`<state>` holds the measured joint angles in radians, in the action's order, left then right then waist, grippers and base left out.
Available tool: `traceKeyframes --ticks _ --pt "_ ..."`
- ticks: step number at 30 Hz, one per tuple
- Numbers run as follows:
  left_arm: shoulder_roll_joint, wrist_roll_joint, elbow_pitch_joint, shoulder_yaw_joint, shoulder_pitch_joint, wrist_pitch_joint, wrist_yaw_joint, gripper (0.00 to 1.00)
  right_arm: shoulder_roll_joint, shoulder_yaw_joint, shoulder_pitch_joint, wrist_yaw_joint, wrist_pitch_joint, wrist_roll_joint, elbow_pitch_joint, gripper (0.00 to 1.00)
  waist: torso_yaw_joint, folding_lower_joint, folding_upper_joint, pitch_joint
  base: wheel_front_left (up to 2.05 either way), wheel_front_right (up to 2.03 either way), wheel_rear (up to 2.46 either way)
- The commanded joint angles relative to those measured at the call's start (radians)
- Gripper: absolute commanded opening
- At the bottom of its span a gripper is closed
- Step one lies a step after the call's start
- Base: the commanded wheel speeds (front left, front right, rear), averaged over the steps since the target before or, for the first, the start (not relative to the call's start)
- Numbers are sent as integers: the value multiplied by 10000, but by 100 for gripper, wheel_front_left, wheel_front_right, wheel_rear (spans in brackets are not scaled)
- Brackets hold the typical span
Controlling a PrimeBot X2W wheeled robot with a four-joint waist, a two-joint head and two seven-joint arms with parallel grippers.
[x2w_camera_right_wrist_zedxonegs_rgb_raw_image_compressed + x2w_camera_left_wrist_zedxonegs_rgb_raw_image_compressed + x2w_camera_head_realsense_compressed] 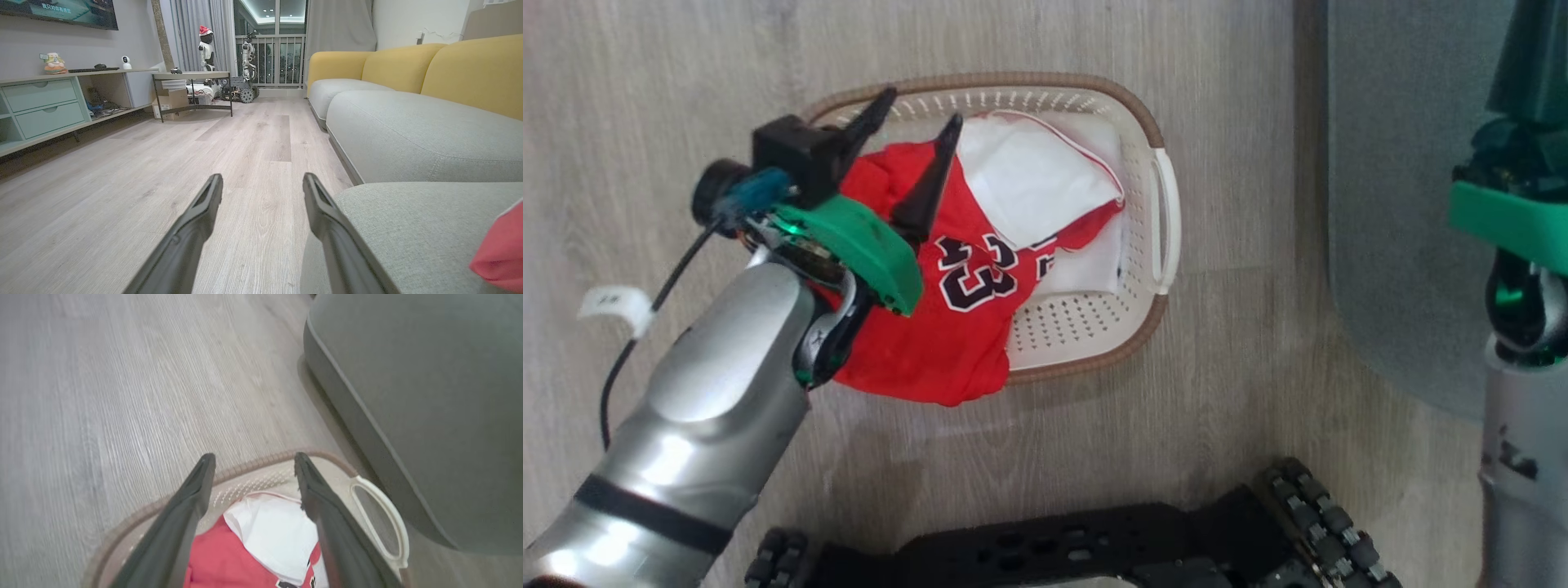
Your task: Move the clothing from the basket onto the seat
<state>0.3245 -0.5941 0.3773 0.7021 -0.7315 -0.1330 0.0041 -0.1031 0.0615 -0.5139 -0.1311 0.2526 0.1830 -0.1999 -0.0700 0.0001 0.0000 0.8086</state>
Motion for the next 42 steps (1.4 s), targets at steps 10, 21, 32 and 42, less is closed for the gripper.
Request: traceKeyframes --ticks 10,21,32,42 --pt "-979 26 3430 799 -1255 889 -978 100 47 -259 -655 4 80 -17 -511 100 -628 -1 0 894 0 0 0" --pt "-1799 76 6490 1569 -2466 1135 -1302 100 305 -436 -921 4 89 1 -615 100 -1173 -1 0 1578 0 0 0" --pt "-1964 5 7639 3011 -2885 2462 -1344 100 473 -471 -926 4 90 30 -687 100 -1454 -1 0 1885 0 0 0" --pt "-1716 -692 7655 4016 -3261 3339 -1346 86 515 -516 -919 4 91 -2 -654 100 -1502 -1 0 1999 0 0 0"
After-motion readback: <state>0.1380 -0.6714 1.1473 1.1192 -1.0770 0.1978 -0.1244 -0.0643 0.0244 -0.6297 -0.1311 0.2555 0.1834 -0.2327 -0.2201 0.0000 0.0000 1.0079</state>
